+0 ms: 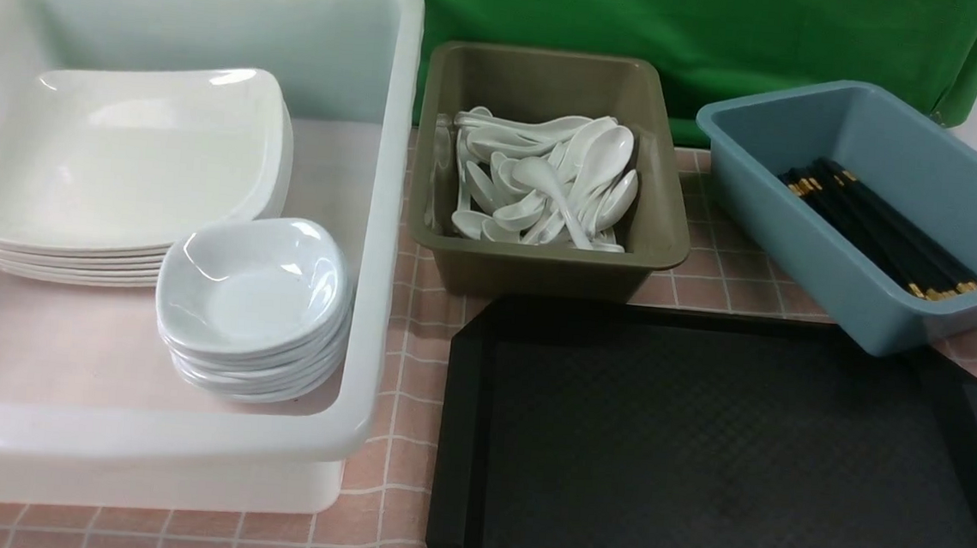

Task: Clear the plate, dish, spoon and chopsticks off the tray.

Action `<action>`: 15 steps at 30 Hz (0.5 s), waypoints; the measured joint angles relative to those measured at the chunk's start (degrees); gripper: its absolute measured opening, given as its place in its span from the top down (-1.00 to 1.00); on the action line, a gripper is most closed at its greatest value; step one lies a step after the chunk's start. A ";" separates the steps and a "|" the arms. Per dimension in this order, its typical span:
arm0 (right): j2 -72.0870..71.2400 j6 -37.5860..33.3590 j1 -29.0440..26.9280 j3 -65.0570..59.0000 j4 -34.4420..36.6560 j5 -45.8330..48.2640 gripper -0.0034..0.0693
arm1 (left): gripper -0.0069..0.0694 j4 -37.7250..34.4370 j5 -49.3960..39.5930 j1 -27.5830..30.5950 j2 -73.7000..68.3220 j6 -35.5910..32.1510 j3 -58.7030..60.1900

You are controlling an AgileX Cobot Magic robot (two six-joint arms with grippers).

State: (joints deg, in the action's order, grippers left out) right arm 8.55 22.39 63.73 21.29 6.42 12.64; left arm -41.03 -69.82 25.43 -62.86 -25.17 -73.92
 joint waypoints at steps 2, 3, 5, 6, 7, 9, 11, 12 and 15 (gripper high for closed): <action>-0.74 0.00 -0.82 -1.13 0.51 -1.14 0.70 | 0.83 0.00 0.00 0.00 0.00 0.44 0.00; -1.78 0.00 -2.73 -2.84 0.94 -1.93 0.69 | 0.83 0.00 0.00 0.00 0.00 1.03 0.00; -3.29 0.00 -6.37 -5.33 1.08 -2.35 0.68 | 0.83 0.00 0.00 0.00 0.00 1.34 0.00; -4.24 0.00 -8.89 -6.83 1.12 -2.35 0.67 | 0.83 0.00 0.00 0.00 0.00 1.34 0.00; -5.20 0.00 -11.10 -8.35 1.12 -2.35 0.67 | 0.83 0.00 0.00 0.00 0.00 1.34 0.00; -7.43 0.00 -18.43 -11.81 0.99 -2.28 0.65 | 0.83 0.00 0.00 0.00 0.00 1.34 0.00; -7.68 0.04 -24.00 -13.71 -0.11 -2.52 0.64 | 0.83 0.00 0.00 0.00 0.00 1.38 0.00; -7.68 0.04 -27.00 -14.92 -1.34 -2.52 0.63 | 0.83 0.00 0.00 0.00 0.00 1.38 0.00; -7.68 0.04 -33.33 -17.26 -4.42 -2.65 0.62 | 0.83 0.00 -0.05 0.00 0.00 1.33 0.00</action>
State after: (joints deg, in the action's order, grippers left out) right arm 0.87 22.43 30.40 4.03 2.01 9.99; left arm -41.03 -69.87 25.43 -62.86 -23.84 -73.92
